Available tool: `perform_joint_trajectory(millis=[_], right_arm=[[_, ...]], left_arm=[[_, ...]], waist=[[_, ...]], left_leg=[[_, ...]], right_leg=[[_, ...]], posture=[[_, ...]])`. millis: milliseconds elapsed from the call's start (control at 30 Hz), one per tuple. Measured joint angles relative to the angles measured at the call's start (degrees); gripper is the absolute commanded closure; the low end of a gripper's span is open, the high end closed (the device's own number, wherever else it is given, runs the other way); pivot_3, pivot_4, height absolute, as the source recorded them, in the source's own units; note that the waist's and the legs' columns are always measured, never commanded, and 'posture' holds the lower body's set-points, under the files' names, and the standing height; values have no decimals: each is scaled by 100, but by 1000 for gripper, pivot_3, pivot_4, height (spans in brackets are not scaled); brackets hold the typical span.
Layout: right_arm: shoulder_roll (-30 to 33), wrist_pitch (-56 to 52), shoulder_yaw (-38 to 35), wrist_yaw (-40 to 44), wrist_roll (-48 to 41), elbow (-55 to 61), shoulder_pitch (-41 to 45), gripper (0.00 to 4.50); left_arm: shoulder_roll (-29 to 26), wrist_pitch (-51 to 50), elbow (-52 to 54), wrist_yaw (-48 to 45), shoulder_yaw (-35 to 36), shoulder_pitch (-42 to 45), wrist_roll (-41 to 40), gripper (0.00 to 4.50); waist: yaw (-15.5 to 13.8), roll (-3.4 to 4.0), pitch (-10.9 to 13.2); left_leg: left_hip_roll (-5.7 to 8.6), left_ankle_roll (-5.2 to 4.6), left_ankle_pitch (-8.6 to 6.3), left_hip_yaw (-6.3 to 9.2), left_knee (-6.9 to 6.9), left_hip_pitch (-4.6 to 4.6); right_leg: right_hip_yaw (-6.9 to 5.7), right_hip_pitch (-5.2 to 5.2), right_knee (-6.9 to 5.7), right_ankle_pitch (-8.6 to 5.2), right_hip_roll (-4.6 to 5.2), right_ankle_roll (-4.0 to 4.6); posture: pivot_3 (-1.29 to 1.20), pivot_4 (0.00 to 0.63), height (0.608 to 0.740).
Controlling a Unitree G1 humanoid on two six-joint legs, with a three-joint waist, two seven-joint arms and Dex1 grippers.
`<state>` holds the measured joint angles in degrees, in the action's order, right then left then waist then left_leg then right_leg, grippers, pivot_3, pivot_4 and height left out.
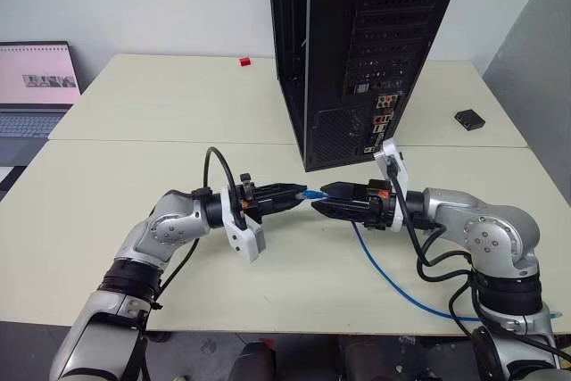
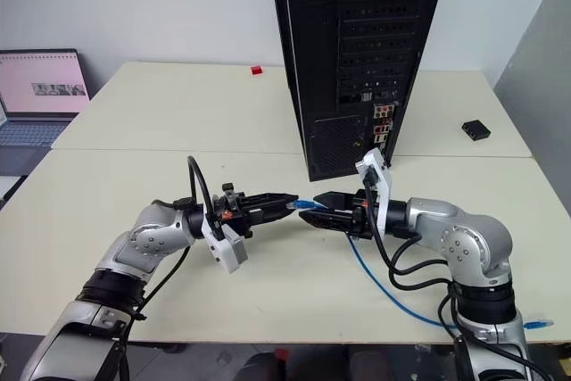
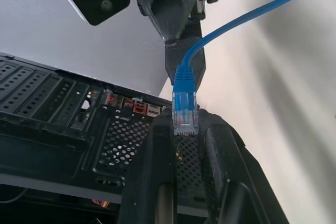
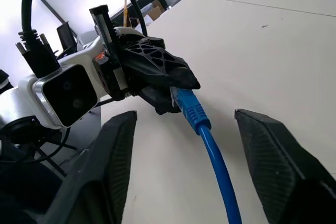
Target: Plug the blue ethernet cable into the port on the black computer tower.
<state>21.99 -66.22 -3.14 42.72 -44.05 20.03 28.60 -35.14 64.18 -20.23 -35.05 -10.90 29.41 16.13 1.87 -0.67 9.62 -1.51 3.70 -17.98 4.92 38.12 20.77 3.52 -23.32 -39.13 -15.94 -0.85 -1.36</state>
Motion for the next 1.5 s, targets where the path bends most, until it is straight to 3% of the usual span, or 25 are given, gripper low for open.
perform_joint_trajectory(millis=[367, 700, 767, 1033, 1233, 1367, 1500], right_arm=[[12, 113, 129, -69, -1, -32, 14, 4500], [11, 155, 176, -107, -56, -125, 39, 4500], [18, 124, 184, -107, -71, -135, 39, 4500], [215, 244, 172, -164, -139, -120, 39, 4500], [359, 333, -374, -469, -260, 29, -53, 4500], [445, 717, -607, -925, 55, 195, -163, 4500], [353, 1363, -601, -1806, 836, 564, -282, 4500]], left_arm=[[-17, 6, -1, 233, -4, 0, 94, 4228], [-79, 65, -26, 446, -25, -1, 258, 4228], [-124, 57, -51, 424, -118, -2, 171, 3528], [-131, -419, -42, 49, -473, -220, -765, 2072], [-158, -1353, 226, -139, -339, -558, -1684, 798], [43, -2847, 907, -163, -215, -814, -2324, 71], [497, -5473, 2191, 85, -237, -894, -2941, 71]], waist=[[-1, 0, 0], [0, 0, 0], [0, 0, 0], [6, 1, 0], [2, 1, 0], [3, 0, 0], [3, 0, 0]], left_leg=[[0, 0, 0, 0, 0, 0], [-1, 0, 0, 0, 0, 0], [0, 0, 0, 0, 0, 0], [-2, 0, 0, 0, -1, 0], [-2, 0, 0, 3, 0, 2], [-2, 0, 0, 3, 1, 3], [-2, 0, 0, 4, 0, 4]], right_leg=[[0, 0, 0, 0, 0, 0], [-1, 0, 0, 0, 0, 0], [-1, 0, 0, 0, 0, 0], [-1, 0, 0, 0, 0, 0], [-2, 0, 1, 0, 1, 0], [-2, 0, 0, 0, 0, -1], [0, 0, -1, -1, -2, -2]], posture=[[0, 150, 740], [0, 150, 740], [0, 150, 740], [0, 150, 740], [0, 150, 740], [0, 150, 740], [0, 150, 740]])
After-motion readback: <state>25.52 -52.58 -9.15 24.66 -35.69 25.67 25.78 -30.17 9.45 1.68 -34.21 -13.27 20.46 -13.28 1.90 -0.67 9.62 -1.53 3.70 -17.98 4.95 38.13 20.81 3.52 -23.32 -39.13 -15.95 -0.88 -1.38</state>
